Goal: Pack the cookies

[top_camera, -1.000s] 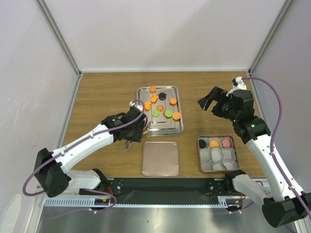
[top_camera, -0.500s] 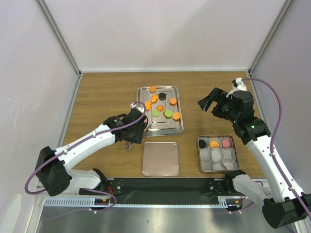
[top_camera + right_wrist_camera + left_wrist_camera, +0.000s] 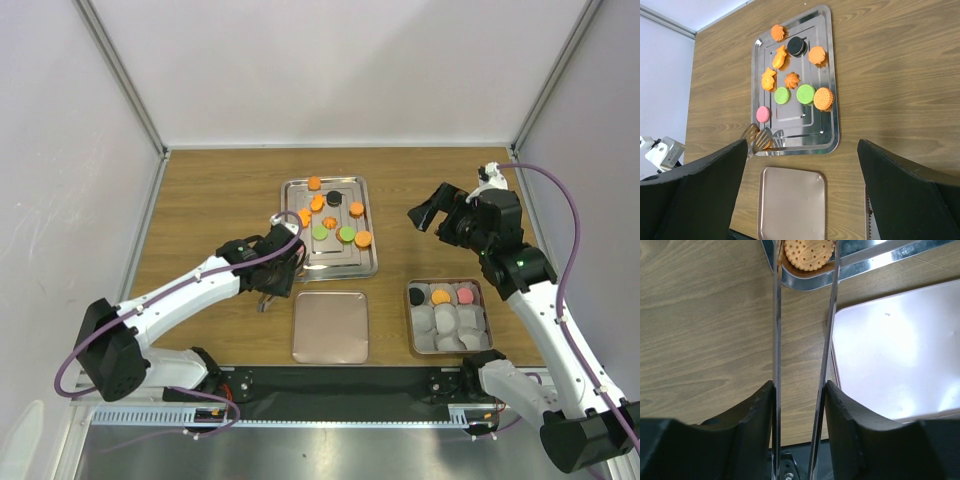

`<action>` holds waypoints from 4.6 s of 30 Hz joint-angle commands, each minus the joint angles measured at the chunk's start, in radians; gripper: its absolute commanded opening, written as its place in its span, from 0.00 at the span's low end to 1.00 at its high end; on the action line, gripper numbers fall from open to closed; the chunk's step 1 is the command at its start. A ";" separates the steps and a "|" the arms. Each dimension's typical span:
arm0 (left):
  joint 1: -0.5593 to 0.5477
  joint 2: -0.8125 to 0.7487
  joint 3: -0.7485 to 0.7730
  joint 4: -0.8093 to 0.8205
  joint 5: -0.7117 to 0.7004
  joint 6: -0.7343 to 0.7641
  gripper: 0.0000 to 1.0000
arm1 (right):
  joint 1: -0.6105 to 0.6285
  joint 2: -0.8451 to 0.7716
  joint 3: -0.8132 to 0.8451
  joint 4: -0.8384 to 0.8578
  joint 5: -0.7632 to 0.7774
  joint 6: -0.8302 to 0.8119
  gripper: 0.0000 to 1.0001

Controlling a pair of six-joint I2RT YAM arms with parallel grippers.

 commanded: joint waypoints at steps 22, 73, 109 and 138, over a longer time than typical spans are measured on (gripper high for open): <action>-0.027 0.081 0.234 0.001 -0.005 0.067 0.40 | 0.005 -0.019 0.030 0.017 0.037 -0.018 1.00; -0.566 0.446 0.670 0.040 0.106 0.011 0.41 | -0.034 -0.054 0.111 -0.072 0.130 -0.041 1.00; -0.575 0.476 0.620 0.061 0.114 0.014 0.47 | -0.035 -0.057 0.086 -0.064 0.121 -0.043 1.00; -0.508 0.314 0.660 0.000 -0.005 0.028 0.47 | -0.032 -0.054 0.096 -0.058 0.110 -0.043 1.00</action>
